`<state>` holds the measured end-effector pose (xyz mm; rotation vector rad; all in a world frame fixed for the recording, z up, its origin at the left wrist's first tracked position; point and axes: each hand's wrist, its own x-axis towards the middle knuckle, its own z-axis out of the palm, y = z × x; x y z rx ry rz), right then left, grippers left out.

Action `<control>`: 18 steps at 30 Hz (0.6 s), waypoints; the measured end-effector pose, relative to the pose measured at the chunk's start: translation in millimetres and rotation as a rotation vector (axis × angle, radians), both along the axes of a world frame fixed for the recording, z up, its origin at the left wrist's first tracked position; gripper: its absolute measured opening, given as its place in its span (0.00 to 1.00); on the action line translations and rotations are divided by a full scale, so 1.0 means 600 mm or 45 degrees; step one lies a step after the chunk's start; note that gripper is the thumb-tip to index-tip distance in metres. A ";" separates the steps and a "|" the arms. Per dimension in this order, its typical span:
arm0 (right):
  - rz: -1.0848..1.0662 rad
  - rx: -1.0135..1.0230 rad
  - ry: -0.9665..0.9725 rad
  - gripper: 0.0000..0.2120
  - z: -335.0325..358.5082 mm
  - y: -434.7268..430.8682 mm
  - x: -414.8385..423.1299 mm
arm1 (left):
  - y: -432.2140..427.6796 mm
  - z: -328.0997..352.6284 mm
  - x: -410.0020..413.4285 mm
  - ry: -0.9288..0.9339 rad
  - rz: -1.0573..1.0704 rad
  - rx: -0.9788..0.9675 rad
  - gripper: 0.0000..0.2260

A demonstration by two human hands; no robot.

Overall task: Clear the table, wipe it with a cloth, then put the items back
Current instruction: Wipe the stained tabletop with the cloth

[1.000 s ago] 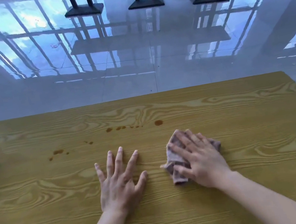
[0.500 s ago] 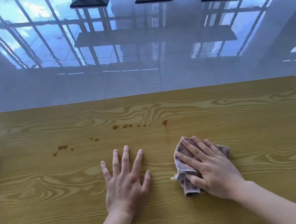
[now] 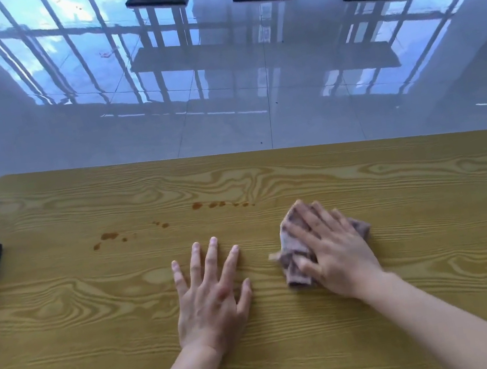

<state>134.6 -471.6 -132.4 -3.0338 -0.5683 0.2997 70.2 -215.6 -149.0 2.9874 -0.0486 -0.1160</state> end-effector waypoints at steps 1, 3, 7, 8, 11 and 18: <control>-0.160 -0.001 0.019 0.32 0.000 0.007 0.037 | -0.001 0.000 0.000 -0.002 -0.006 0.005 0.28; -0.479 0.052 0.050 0.33 -0.003 0.046 0.106 | -0.001 0.000 0.001 -0.021 0.003 0.008 0.28; -0.250 0.070 0.029 0.33 -0.002 0.133 0.074 | -0.001 0.004 0.001 0.005 0.008 -0.036 0.28; -0.102 0.070 0.011 0.33 0.001 0.132 0.037 | 0.003 0.008 0.002 0.001 0.006 -0.058 0.27; 0.089 0.060 0.027 0.31 0.011 0.081 -0.002 | 0.039 0.023 0.013 -0.003 0.011 -0.098 0.27; -0.464 0.048 0.093 0.31 -0.006 0.146 0.130 | 0.135 0.000 -0.005 -0.004 0.097 0.021 0.28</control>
